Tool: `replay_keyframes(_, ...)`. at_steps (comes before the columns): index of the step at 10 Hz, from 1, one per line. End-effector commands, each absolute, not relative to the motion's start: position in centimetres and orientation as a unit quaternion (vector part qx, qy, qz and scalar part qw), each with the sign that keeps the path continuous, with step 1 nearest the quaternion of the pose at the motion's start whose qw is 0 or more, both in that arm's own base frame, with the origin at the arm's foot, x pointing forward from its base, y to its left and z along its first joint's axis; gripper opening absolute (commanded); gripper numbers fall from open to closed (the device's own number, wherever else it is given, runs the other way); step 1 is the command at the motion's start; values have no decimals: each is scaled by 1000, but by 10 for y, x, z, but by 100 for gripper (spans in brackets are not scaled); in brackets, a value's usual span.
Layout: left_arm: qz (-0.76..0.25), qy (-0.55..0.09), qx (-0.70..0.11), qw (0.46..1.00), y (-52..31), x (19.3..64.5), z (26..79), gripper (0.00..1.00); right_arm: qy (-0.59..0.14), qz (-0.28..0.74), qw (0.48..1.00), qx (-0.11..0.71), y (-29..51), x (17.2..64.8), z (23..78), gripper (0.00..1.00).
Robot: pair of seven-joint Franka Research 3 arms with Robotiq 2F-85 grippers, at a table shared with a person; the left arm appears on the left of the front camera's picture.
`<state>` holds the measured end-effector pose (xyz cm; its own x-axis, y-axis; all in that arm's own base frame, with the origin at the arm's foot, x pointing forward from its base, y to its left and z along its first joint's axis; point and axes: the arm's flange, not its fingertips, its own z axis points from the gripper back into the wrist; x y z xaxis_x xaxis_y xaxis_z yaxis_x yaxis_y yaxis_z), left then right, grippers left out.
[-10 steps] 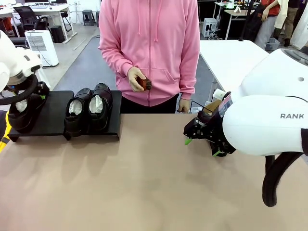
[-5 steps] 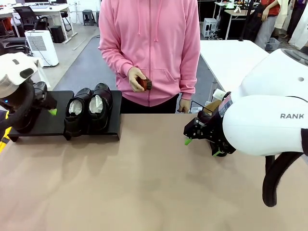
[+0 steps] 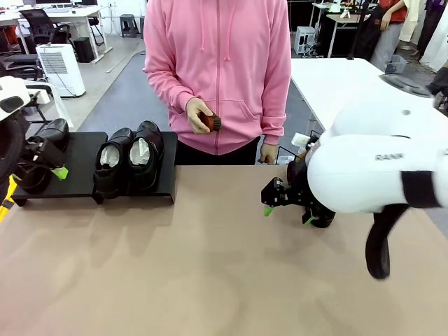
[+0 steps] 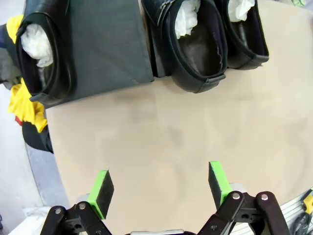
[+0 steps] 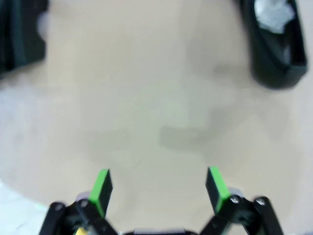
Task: Organize the shoes by placing them on the stand.
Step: Pick up one Shoe and place it in the middle of the table.
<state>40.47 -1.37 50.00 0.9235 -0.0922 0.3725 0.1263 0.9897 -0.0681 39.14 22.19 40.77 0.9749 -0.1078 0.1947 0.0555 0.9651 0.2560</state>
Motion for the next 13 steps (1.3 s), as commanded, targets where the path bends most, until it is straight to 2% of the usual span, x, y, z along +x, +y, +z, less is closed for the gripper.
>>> replay_keyframes(1,-56,-197,-50,978,-20,405,497,100,-136,17,987,87,208,444,418,100)
replay_keyframes(5,-56,-197,-50,978,-20,405,497,100,-144,65,987,-7,198,505,414,100)
replay_keyframes(8,-56,-197,-50,978,-20,405,497,100,-130,63,989,-16,189,530,388,100)
replay_keyframes(13,-56,-197,-50,978,-20,405,497,100,-87,50,995,-4,182,537,357,100)
